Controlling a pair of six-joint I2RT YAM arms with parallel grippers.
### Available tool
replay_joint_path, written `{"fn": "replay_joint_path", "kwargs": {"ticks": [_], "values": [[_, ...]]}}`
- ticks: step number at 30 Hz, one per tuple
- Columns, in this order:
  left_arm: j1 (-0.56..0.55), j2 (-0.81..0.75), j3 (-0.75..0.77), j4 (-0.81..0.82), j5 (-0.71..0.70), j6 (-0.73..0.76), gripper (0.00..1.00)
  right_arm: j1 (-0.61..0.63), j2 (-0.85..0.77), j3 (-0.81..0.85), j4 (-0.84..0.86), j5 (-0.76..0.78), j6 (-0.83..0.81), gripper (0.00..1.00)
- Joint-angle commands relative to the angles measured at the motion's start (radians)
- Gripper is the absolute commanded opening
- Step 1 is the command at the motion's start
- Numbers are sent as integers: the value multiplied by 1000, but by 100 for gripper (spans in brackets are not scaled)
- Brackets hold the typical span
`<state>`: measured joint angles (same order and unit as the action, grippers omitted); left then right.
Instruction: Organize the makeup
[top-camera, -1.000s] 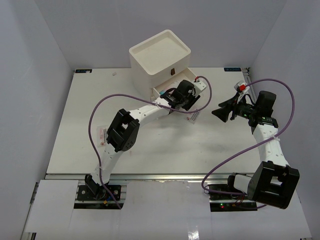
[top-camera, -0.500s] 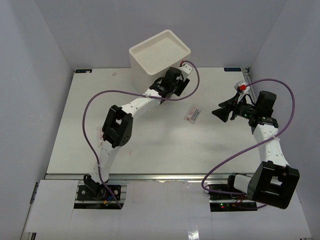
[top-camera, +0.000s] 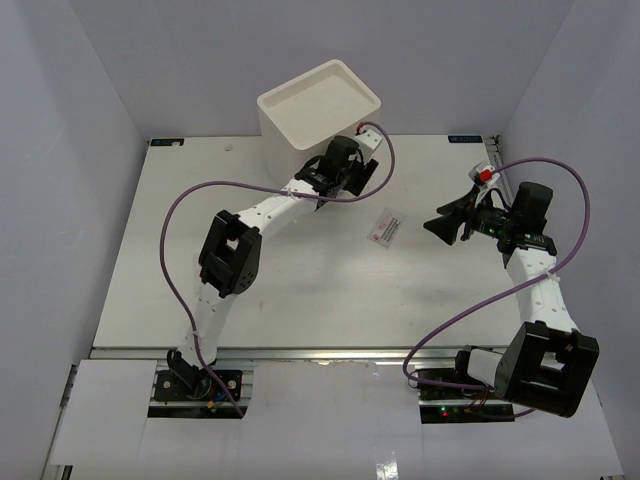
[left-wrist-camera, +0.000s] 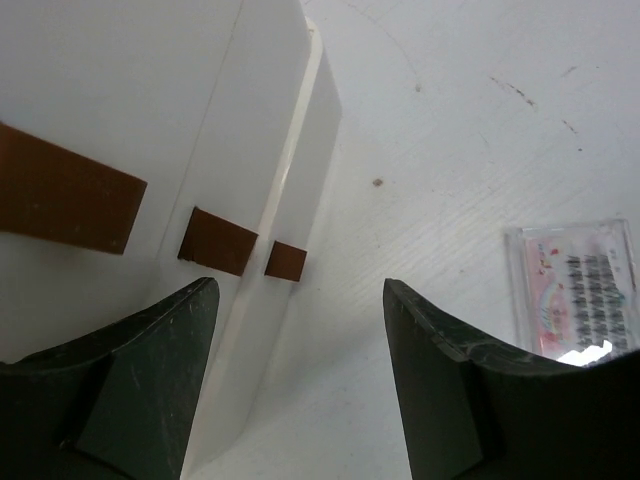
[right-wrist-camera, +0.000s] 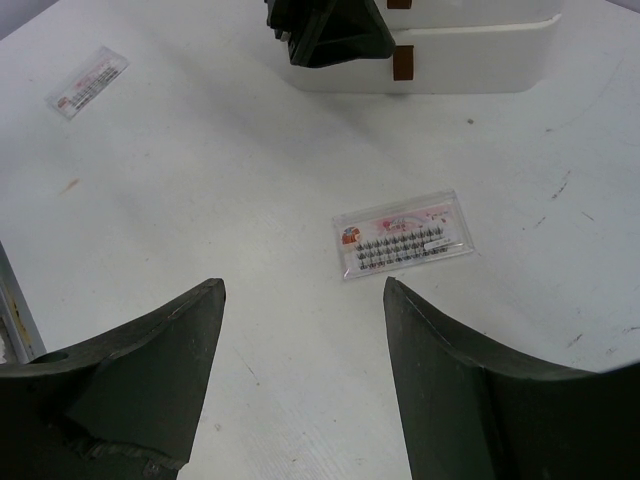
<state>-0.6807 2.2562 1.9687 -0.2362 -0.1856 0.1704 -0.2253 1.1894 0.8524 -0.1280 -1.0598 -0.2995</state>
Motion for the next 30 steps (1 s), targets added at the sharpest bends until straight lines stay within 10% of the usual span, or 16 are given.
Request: {"fn": "replay_joint_path", "kwargs": {"ticks": [1,7,12,19,22,30], "values": [[-15,-213,-108,33,176,-73,80,-4,19,-20,14,-43,-34,71],[-15,-469,-381,42,252,-160,83,65,61,10,-46,40,-129,73],[17,-675,-622,45,263,-248,93,304,172,93,-55,399,-163,76],[217,-1029,-953,21,379,-385,98,488,480,349,-10,613,18,98],[257,-1135,-1107,73,314,-367,98,533,599,422,45,634,105,90],[308,-1145,-1112,70,313,-362,98,553,791,531,340,646,270,90]]}}
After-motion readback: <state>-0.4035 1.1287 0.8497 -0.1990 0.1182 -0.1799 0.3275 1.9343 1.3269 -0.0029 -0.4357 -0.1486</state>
